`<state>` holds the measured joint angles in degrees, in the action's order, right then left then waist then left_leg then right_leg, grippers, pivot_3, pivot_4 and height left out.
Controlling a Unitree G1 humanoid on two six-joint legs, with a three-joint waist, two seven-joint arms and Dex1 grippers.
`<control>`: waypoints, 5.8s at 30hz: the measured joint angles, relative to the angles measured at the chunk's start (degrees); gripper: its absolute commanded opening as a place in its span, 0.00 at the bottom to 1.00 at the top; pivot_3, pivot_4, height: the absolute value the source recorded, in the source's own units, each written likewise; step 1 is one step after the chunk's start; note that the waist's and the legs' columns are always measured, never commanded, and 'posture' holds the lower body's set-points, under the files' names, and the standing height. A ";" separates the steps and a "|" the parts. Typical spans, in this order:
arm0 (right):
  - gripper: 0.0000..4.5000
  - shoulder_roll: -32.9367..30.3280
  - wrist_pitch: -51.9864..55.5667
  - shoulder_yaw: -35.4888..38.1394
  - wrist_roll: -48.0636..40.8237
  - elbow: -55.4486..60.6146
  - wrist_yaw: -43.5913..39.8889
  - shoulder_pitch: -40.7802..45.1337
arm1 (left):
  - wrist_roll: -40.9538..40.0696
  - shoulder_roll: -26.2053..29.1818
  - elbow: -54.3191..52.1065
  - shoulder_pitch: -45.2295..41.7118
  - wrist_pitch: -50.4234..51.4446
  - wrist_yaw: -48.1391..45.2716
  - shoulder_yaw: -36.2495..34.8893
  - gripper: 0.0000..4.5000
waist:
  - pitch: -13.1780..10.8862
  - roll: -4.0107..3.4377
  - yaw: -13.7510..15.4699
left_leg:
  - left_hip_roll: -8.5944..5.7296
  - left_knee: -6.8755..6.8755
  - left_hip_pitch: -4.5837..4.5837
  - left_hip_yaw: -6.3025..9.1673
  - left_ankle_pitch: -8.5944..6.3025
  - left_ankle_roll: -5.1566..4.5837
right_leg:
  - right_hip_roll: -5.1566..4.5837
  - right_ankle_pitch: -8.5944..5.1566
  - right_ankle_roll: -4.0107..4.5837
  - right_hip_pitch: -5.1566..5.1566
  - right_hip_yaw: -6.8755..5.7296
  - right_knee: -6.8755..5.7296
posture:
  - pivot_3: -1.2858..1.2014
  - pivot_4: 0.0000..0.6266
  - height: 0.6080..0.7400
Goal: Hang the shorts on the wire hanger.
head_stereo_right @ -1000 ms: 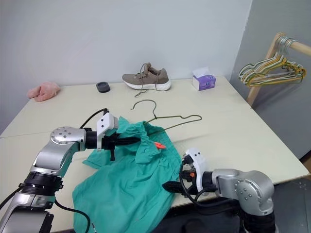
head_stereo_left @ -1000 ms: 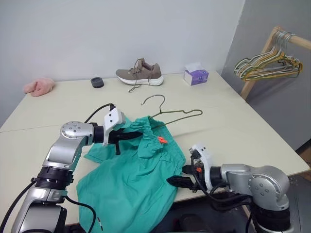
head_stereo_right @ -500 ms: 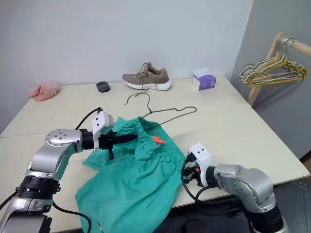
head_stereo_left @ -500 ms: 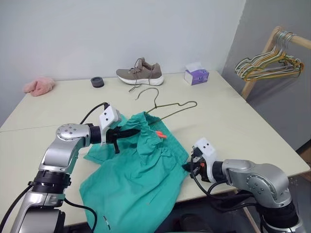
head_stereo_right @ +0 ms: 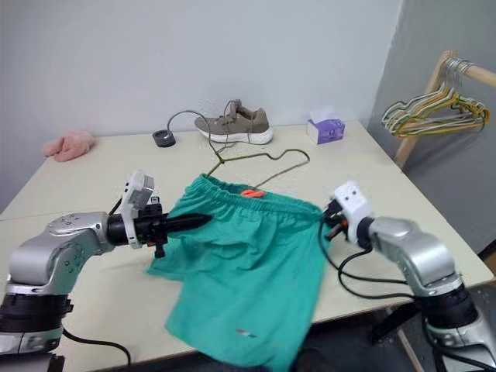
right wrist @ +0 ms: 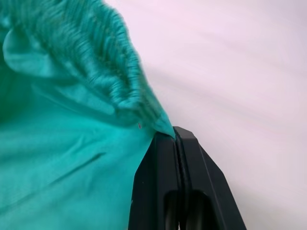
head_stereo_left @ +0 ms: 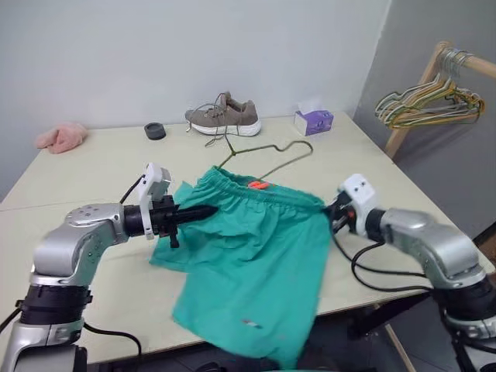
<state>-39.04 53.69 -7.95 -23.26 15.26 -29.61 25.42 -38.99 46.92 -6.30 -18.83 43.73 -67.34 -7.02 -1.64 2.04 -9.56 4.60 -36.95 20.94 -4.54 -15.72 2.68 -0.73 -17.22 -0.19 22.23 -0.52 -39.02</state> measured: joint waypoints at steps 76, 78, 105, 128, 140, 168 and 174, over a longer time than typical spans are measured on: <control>0.04 -0.71 -23.55 -27.71 25.35 -9.34 -34.28 17.03 | 23.81 -2.26 10.89 0.87 -28.58 -7.96 15.02 0.00 | -0.12 -0.20 -1.71 | -0.03 -0.10 0.01 -0.11 0.00 0.00 | -0.25 0.09 0.20 0.00 -0.04 -0.10 | 0.43 0.00 1.00; 0.00 -0.62 -24.24 -27.70 26.26 -9.41 -35.14 17.03 | 23.66 -2.39 10.61 0.86 -27.76 -7.49 14.78 0.00 | -0.12 -0.20 -1.71 | -0.02 -0.10 0.00 -0.11 0.00 0.01 | -0.25 0.09 0.19 0.00 -0.03 -0.11 | 0.43 0.00 1.00; 0.00 -6.28 4.99 -3.79 11.91 0.18 -29.96 -4.70 | 21.52 -6.55 23.05 -6.89 -33.64 7.27 5.70 0.99 | -0.05 -0.09 -1.71 | -0.02 -0.11 0.08 -0.14 0.00 0.02 | -0.42 0.13 0.21 -0.01 -0.03 -0.08 | 0.43 0.00 1.00; 0.00 -8.05 26.55 47.61 15.72 -11.69 6.44 -5.50 | 7.21 -21.62 -4.14 -21.27 -9.91 5.63 18.15 0.99 | 0.04 -0.64 -6.37 | -0.48 -0.09 -0.13 -0.16 0.01 -0.01 | -0.34 0.01 -0.27 -0.31 0.39 -0.06 | 0.37 0.00 1.00; 0.00 -19.27 5.37 41.24 17.93 -46.85 15.02 18.16 | 11.75 -28.06 -4.22 -24.05 -14.75 9.41 20.31 0.99 | -0.58 -0.95 -11.54 | -0.88 0.01 -1.04 -0.39 0.02 -0.02 | -0.57 -0.04 -0.58 -1.13 0.93 0.04 | 0.38 0.01 1.00; 0.00 -21.91 -0.28 33.62 15.17 -73.96 16.00 30.80 | 4.27 -31.15 -6.32 -34.13 -3.57 11.92 19.58 0.99 | -0.81 -0.96 -11.80 | -1.02 -0.01 -1.11 -0.57 0.03 0.03 | -0.55 -0.08 -0.87 -1.19 1.47 0.09 | 0.39 0.00 1.00; 0.27 -19.77 1.55 36.19 12.65 -68.46 17.66 29.54 | 3.80 -31.47 -4.70 -35.87 -2.94 12.78 18.57 1.00 | -0.79 -1.02 -11.79 | -1.01 0.00 -1.11 -0.55 0.14 0.21 | -0.52 -0.08 -0.87 -1.19 1.48 0.06 | 0.39 0.00 1.00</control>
<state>-58.81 55.24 28.24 -10.60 -53.20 -11.95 54.96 -35.19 15.44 -11.00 -54.71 40.78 -54.56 11.55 -2.43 1.02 -21.34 3.58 -36.96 19.83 -5.08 -15.58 2.89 -1.25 -17.30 -1.06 21.04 0.96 -38.96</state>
